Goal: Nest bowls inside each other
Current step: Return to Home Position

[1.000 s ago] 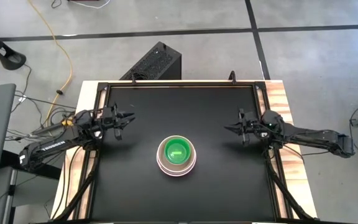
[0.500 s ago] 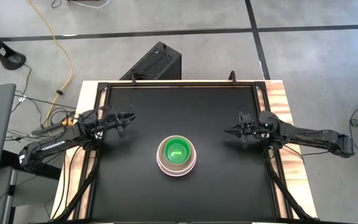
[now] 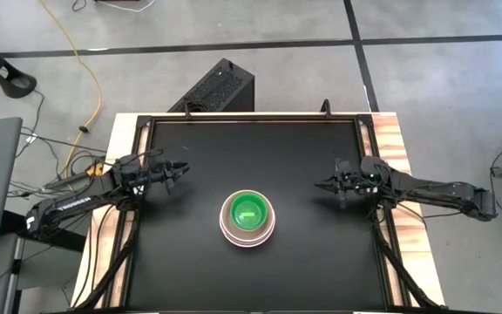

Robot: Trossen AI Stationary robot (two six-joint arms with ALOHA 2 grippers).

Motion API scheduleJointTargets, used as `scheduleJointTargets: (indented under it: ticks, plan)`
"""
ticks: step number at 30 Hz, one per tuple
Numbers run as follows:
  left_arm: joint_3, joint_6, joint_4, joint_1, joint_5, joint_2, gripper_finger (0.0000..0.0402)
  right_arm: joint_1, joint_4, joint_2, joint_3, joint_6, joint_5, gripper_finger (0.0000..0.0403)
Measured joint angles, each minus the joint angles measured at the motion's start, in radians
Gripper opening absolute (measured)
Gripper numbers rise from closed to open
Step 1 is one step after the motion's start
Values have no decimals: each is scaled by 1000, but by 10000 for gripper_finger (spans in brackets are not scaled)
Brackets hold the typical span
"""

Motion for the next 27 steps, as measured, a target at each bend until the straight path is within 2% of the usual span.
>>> scheduleJointTargets:
  ticks: [27]
  plan:
    - [0,-3,-4,0,2,0,94,0,-8,0,0,-2,0,20]
